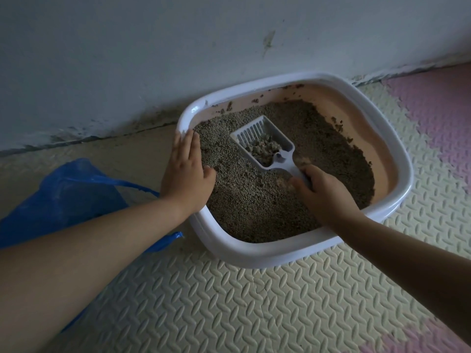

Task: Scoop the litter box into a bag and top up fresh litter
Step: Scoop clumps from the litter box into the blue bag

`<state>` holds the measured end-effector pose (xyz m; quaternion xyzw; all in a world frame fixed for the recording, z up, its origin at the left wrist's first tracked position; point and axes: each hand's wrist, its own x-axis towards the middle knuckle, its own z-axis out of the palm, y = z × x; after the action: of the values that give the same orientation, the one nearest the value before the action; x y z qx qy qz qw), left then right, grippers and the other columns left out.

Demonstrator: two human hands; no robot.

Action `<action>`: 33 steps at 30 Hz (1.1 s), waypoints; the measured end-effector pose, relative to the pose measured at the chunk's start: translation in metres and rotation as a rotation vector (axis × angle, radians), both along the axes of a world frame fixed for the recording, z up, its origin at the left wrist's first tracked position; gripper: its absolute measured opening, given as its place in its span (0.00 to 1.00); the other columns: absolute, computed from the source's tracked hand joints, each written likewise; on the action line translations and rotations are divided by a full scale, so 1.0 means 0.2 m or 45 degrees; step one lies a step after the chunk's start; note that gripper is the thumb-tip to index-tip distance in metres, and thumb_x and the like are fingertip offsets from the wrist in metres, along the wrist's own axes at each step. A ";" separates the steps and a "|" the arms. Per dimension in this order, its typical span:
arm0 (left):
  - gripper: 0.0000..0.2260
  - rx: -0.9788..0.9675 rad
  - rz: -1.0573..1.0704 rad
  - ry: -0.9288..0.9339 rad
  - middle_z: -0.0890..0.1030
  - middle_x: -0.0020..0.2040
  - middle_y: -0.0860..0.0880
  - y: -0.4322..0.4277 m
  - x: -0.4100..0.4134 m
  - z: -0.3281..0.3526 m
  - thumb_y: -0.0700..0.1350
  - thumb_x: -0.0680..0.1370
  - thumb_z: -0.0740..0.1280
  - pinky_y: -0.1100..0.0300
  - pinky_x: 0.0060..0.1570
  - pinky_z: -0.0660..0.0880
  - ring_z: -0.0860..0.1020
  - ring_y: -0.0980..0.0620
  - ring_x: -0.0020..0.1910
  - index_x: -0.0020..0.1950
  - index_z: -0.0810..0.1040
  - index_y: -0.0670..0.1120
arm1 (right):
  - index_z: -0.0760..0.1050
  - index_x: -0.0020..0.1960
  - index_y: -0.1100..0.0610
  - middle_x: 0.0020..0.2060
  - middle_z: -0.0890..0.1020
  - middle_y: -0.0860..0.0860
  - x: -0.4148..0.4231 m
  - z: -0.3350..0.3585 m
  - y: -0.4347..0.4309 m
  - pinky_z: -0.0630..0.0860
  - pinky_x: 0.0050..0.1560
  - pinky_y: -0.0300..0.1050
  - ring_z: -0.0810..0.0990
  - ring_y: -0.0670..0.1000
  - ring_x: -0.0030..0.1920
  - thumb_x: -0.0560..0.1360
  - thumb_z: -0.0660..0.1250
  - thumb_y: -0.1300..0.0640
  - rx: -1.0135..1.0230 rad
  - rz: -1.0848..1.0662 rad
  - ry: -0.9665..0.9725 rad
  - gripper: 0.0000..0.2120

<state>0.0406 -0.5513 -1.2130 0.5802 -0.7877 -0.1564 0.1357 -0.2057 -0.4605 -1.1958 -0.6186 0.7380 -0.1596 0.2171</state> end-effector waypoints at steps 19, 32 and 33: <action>0.30 0.033 -0.003 -0.003 0.46 0.79 0.47 0.00 0.01 -0.01 0.45 0.78 0.56 0.58 0.73 0.40 0.41 0.50 0.77 0.78 0.48 0.41 | 0.74 0.51 0.54 0.32 0.74 0.46 -0.04 0.00 -0.01 0.66 0.31 0.44 0.72 0.46 0.32 0.78 0.61 0.49 0.004 0.001 0.052 0.09; 0.31 0.113 -0.081 0.078 0.42 0.79 0.52 0.07 0.29 0.10 0.49 0.81 0.57 0.58 0.73 0.49 0.45 0.54 0.77 0.78 0.45 0.45 | 0.70 0.58 0.51 0.39 0.80 0.46 0.12 0.19 -0.10 0.77 0.34 0.49 0.78 0.47 0.34 0.77 0.63 0.50 -0.027 0.194 -0.064 0.11; 0.31 0.089 -0.083 0.041 0.43 0.79 0.52 0.08 0.35 0.12 0.49 0.81 0.58 0.58 0.73 0.49 0.46 0.53 0.77 0.78 0.45 0.45 | 0.69 0.58 0.50 0.40 0.80 0.46 0.15 0.21 -0.11 0.77 0.34 0.49 0.79 0.47 0.34 0.77 0.64 0.49 -0.030 0.215 -0.078 0.12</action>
<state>0.1115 -0.5345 -1.1887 0.5561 -0.7979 -0.1974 0.1229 -0.1751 -0.4818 -1.1539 -0.6758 0.6745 -0.1681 0.2451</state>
